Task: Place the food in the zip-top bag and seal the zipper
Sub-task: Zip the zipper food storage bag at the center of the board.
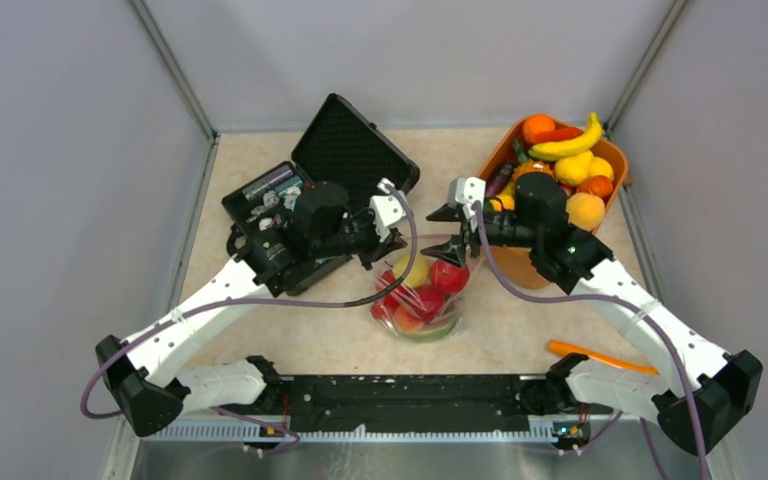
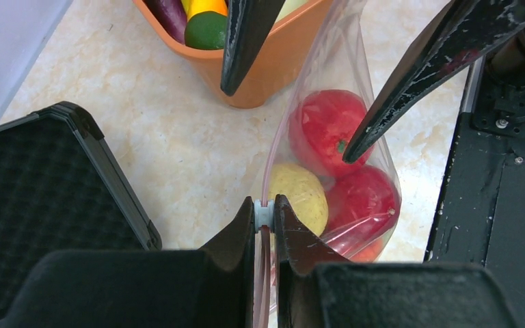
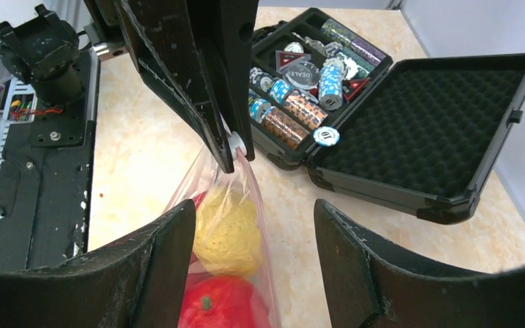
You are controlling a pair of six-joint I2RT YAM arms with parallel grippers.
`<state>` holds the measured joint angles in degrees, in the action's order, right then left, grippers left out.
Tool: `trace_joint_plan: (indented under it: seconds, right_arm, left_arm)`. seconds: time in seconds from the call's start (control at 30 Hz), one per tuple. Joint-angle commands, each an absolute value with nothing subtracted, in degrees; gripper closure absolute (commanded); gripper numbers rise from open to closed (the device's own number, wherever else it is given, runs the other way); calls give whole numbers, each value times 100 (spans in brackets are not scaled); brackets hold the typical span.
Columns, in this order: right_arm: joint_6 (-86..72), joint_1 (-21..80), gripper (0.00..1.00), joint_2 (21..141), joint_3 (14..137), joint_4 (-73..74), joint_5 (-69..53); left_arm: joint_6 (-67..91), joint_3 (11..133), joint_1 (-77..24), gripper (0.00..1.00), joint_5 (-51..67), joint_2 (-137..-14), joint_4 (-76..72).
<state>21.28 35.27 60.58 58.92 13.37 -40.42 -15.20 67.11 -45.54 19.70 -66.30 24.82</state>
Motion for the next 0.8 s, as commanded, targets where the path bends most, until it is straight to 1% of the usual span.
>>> trace_joint_plan:
  seconds: [0.0,0.1,0.17,0.23,0.3,0.4,0.53,0.7,0.77]
  right_arm:
    - [2269,3595,38,5941,5929,956,-4639]
    - [2061,3595,38,5684,5455,-9,-5001]
    - [1870,3595,38,5637,5342,-383,-4749]
    - [2029,3597,38,5742,5493,-91,-4562]
    - [2291,3595,39,5951,5731,521,-4551]
    - [2481,3595,45,6275,6074,1085,-4571]
    - [2465,3657,53,6493,6229,1136,-4543]
    - [2354,3776,54,6551,6130,879,-4448]
    - [2286,3798,57,6577,6094,800,-4395]
  left_arm:
    - [-1414,6697,-4544,100,2135,-6338,2044]
    - [-1439,6692,-4545,100,2112,-6337,2088]
    - [-1441,6689,-4548,100,2099,-6332,2105]
    - [-1441,6674,-4548,100,2125,-6321,2084]
    - [-1433,6655,-4544,100,2170,-6315,2046]
    - [-1446,6666,-4544,100,2218,-6350,2028]
    - [-1449,6720,-4547,100,2215,-6389,2068]
    - [-1435,6745,-4544,100,2197,-6430,2040]
    - [-1410,6774,-4546,100,2201,-6471,2042]
